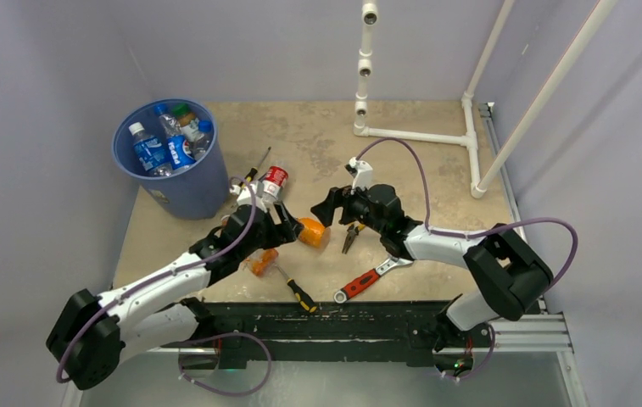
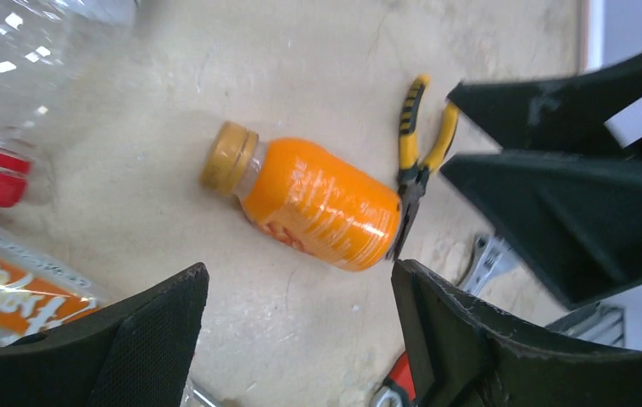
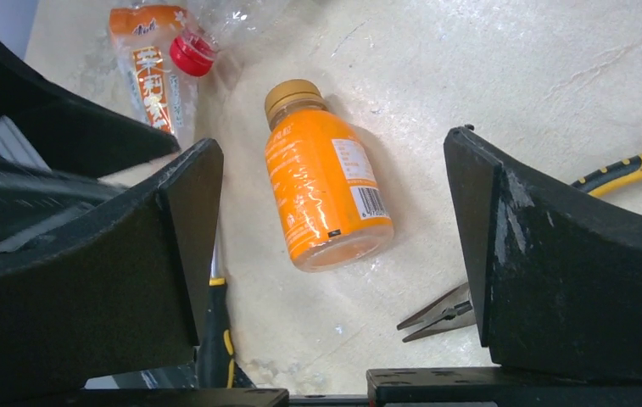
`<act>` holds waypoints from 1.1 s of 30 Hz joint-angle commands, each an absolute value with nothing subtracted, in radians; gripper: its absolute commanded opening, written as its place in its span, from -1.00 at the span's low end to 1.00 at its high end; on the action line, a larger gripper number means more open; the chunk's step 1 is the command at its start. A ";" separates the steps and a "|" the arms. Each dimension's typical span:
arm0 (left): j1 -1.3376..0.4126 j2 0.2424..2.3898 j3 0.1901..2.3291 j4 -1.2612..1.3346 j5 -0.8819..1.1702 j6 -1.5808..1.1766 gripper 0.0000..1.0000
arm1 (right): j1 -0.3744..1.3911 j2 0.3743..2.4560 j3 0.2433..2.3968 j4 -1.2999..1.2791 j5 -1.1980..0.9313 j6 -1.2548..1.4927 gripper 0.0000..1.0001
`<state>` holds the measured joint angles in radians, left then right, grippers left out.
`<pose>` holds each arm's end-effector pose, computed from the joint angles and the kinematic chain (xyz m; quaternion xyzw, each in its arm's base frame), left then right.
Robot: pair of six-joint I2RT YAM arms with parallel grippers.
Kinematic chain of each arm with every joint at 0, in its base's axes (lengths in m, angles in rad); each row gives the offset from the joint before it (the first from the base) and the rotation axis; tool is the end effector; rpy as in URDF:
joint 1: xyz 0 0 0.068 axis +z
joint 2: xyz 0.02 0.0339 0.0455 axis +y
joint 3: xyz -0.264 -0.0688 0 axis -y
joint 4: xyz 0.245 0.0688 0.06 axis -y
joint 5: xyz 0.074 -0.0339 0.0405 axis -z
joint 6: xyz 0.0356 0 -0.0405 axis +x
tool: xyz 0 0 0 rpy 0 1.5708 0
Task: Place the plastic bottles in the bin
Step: Pick up the plastic bottle at the center of the board.
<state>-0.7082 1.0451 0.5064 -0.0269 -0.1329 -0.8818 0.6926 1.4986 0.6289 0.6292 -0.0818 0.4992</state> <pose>0.1708 -0.1401 0.2091 -0.1077 0.8683 -0.3024 0.3781 0.2376 0.2009 0.2022 -0.1010 0.7801 0.3727 0.4923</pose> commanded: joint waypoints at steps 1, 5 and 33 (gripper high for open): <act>-0.707 0.897 0.523 -0.055 -0.330 -0.962 0.59 | 0.690 1.477 0.613 0.622 -0.168 0.410 0.96; -0.708 0.820 0.552 -0.114 -0.368 -0.925 0.59 | 0.700 1.488 0.642 0.566 -0.195 0.364 0.98; -0.707 0.749 0.611 -0.187 -0.268 -0.860 0.59 | 0.823 1.687 0.856 0.254 -0.112 0.196 0.46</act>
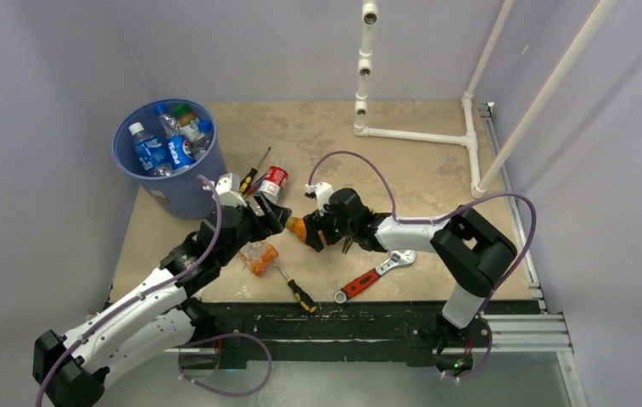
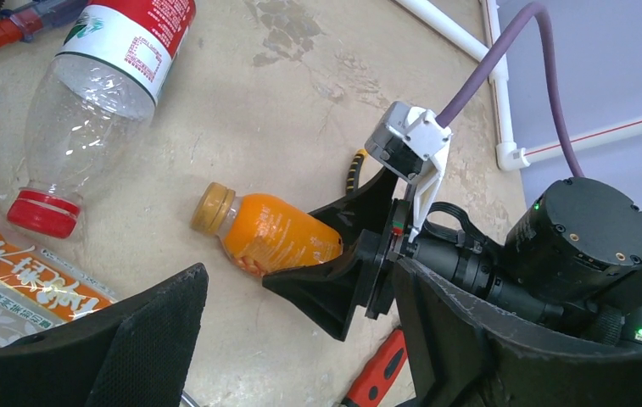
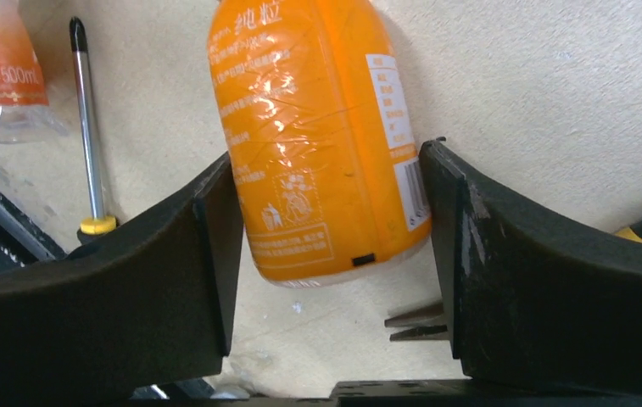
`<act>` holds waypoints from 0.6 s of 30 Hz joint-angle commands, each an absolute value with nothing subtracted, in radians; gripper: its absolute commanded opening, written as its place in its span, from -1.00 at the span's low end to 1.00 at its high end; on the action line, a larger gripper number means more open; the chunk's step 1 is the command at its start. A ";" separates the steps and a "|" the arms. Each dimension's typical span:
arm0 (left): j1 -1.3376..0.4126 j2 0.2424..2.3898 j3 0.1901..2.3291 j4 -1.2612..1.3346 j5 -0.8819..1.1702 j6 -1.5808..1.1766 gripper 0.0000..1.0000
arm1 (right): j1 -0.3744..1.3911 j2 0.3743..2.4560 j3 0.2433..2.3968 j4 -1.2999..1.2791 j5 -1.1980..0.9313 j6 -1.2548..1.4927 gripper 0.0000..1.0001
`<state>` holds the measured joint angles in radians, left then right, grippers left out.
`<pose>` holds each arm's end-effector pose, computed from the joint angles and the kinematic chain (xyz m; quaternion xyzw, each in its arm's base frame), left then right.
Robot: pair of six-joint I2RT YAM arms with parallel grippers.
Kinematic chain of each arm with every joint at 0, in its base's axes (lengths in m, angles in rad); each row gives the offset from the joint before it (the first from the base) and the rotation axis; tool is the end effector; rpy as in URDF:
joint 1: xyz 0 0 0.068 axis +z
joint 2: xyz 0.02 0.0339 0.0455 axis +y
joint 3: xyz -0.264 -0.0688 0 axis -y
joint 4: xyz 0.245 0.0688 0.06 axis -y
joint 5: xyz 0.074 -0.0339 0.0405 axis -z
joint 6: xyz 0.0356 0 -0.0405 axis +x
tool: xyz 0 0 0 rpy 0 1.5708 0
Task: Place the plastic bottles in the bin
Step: Pick up the plastic bottle at the center of the board.
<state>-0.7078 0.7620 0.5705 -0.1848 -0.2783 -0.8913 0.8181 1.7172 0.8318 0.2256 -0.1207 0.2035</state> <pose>0.1443 -0.1106 0.2683 -0.1527 0.8083 -0.3194 0.4704 0.2337 0.2558 0.1560 -0.2964 0.8464 0.2619 0.3566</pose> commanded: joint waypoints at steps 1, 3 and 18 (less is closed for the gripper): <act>-0.708 0.749 0.616 -0.188 -0.268 -0.858 0.59 | 0.823 1.676 0.851 0.260 -0.112 0.197 0.40; -0.707 0.752 0.627 -0.190 -0.266 -0.856 0.59 | 0.823 1.659 0.838 0.275 -0.112 0.196 0.30; -0.708 0.717 0.842 -0.057 -0.218 -0.773 0.89 | 0.839 0.952 0.431 0.733 -0.193 0.317 -0.24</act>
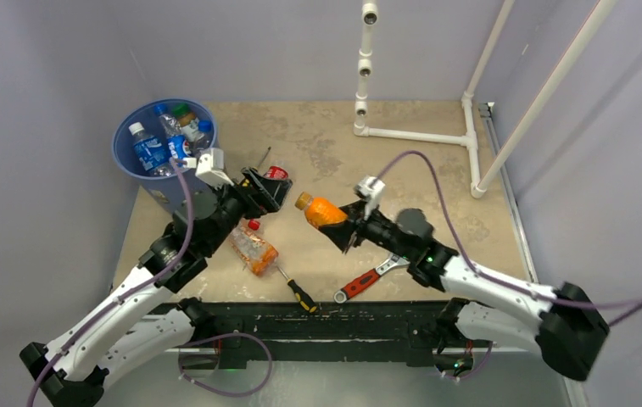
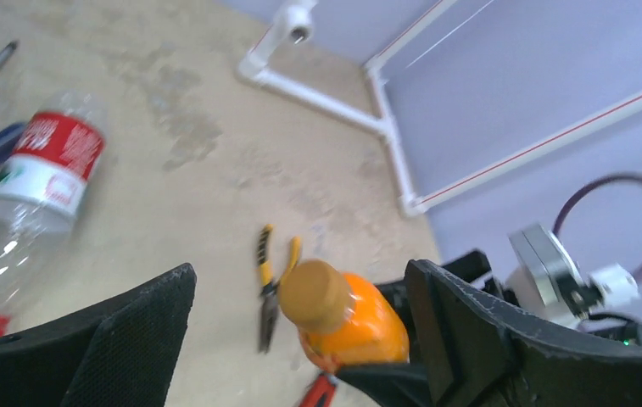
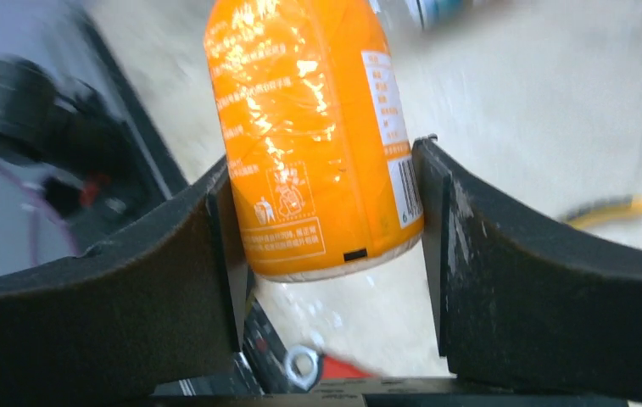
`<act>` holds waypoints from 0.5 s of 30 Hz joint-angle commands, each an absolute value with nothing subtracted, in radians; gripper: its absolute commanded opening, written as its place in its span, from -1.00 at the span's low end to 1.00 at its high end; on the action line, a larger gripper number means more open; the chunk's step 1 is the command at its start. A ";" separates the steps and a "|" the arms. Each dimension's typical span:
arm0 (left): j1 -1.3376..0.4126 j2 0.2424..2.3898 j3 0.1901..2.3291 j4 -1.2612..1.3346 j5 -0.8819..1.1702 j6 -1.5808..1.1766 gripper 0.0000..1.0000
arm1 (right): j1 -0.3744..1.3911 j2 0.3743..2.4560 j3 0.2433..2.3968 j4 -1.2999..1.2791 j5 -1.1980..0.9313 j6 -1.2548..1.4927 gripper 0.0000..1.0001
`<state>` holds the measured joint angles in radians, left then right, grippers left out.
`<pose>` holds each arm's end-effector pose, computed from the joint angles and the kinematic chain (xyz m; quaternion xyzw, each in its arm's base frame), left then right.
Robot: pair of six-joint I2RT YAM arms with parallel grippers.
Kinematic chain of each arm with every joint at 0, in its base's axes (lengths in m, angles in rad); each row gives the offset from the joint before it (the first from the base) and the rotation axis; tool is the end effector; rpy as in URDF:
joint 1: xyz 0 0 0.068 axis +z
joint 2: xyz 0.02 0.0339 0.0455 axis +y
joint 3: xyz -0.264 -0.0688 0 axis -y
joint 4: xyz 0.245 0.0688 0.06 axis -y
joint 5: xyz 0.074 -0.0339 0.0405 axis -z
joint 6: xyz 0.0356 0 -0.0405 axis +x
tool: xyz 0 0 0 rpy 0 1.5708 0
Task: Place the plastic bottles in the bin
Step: Pick up the plastic bottle at the center of the board.
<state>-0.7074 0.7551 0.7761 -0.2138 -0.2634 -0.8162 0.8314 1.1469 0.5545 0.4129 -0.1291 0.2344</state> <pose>0.1412 -0.1085 0.3388 -0.1250 0.7595 -0.3617 0.5260 0.1689 0.1920 0.2476 -0.2648 0.7200 0.3676 0.5257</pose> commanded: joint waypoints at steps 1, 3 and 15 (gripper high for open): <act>-0.708 0.709 0.834 0.045 -0.189 -0.781 0.94 | 0.840 0.910 0.390 0.815 -0.214 0.348 -0.28; -0.708 0.712 0.813 0.194 -0.100 -0.787 0.99 | 0.843 0.856 0.336 0.969 -0.216 0.410 -0.40; -0.743 0.922 0.835 0.482 0.299 -0.855 0.90 | 0.851 0.897 0.310 1.219 -0.131 0.535 -0.72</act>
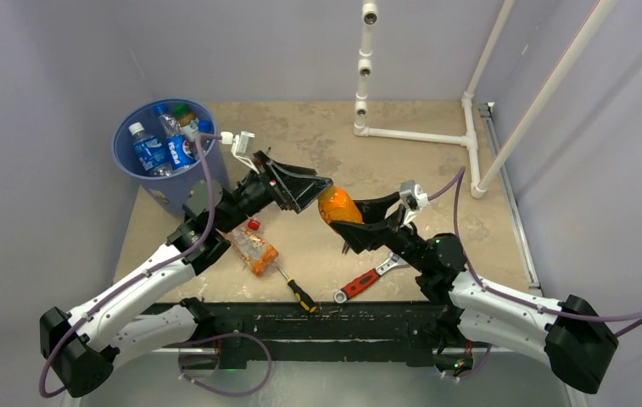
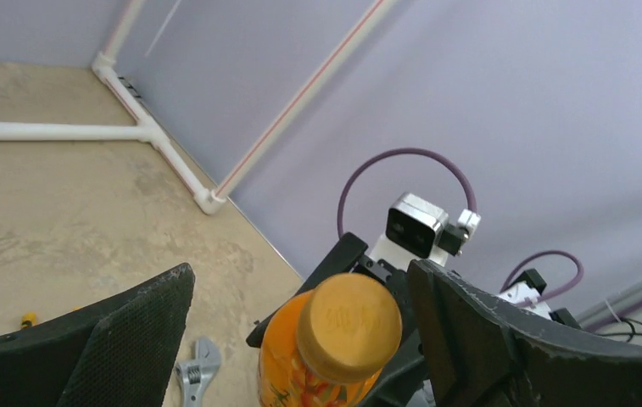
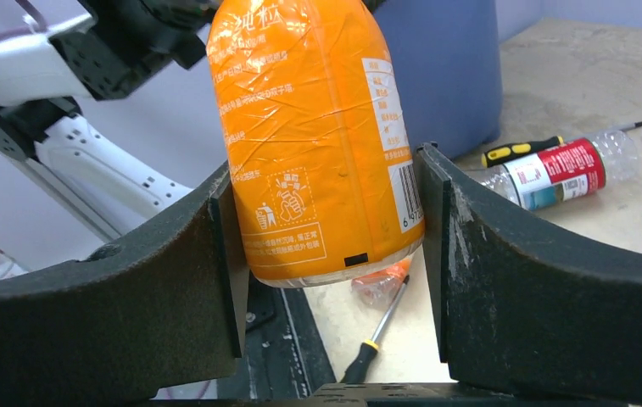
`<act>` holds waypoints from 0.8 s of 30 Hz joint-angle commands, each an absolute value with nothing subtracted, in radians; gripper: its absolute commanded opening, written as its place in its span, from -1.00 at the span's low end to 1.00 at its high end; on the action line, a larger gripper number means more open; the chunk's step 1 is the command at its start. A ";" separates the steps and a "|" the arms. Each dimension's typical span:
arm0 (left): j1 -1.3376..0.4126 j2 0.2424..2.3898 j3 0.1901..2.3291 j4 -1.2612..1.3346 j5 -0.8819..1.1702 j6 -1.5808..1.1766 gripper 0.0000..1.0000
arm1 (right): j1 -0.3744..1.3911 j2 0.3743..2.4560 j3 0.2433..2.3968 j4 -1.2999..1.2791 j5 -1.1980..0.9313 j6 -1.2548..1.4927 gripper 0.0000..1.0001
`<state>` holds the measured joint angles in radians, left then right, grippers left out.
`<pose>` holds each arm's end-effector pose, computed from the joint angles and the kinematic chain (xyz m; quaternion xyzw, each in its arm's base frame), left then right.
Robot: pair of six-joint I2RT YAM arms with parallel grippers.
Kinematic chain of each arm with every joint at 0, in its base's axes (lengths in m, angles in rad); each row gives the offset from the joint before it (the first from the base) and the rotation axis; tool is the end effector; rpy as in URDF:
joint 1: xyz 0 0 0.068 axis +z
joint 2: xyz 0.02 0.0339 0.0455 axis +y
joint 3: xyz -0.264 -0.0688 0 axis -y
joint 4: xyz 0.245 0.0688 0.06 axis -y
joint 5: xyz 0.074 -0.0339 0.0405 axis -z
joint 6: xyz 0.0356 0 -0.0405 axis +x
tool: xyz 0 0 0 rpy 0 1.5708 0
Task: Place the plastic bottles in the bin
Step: Pick up the plastic bottle at the center of the board.
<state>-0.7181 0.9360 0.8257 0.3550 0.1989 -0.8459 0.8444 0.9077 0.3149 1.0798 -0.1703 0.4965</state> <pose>0.1605 -0.1495 0.3851 0.0390 0.6162 -0.5960 0.5133 0.1221 0.1465 0.2855 -0.1607 0.4935 0.5648 0.6416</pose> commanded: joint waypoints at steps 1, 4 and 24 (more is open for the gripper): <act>-0.750 0.925 0.838 0.469 0.293 -0.844 0.86 | 0.851 0.897 0.310 1.219 -0.125 0.537 -0.73; -0.770 0.947 0.848 0.432 0.281 -0.824 0.70 | 0.851 0.904 0.312 1.226 -0.123 0.545 -0.73; -0.856 0.977 0.880 0.407 0.198 -0.720 0.30 | 0.853 0.920 0.315 1.173 -0.123 0.554 -0.69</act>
<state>-0.8410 0.9821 0.8337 0.3920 0.2092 -0.7372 0.8490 0.9173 0.3126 1.1492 -0.1177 0.5583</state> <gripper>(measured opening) 0.612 0.648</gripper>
